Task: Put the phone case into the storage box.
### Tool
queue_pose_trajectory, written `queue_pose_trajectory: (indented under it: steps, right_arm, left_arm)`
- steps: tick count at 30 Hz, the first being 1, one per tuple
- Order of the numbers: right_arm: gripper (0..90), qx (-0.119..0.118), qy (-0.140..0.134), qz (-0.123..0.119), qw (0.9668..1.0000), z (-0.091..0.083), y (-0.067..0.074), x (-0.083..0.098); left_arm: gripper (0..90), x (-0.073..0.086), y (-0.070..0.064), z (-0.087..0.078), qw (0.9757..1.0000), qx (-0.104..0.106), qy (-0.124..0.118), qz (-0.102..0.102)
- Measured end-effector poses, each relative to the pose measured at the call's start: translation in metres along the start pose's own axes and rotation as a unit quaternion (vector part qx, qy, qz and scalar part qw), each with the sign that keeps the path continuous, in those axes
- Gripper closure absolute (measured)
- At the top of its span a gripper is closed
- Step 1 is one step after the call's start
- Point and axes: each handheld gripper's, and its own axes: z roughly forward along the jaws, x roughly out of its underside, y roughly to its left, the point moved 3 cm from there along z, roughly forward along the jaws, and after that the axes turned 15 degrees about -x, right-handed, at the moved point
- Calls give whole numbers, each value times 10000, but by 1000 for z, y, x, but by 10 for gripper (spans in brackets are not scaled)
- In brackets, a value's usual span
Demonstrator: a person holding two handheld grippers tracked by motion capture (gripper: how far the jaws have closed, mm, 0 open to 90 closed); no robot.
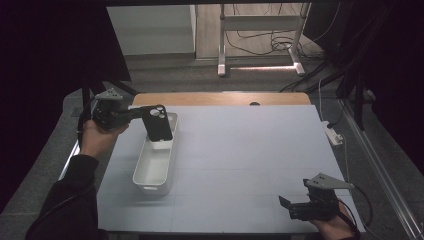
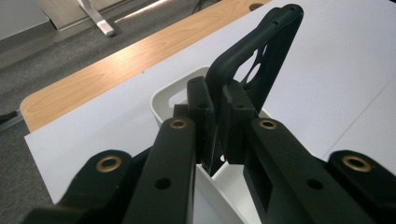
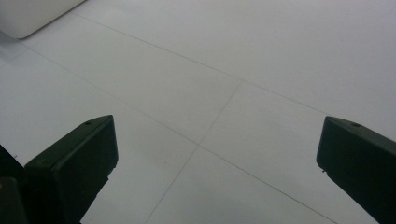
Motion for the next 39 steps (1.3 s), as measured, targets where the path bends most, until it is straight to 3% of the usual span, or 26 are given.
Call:
queue_pose_trajectory:
  steps: [39]
  right_arm:
    - [0, -41, 28, 48, 10000, 1, -1, 0]
  left_arm:
    - [840, -4, 11, 62, 9996, -254, -57, 78]
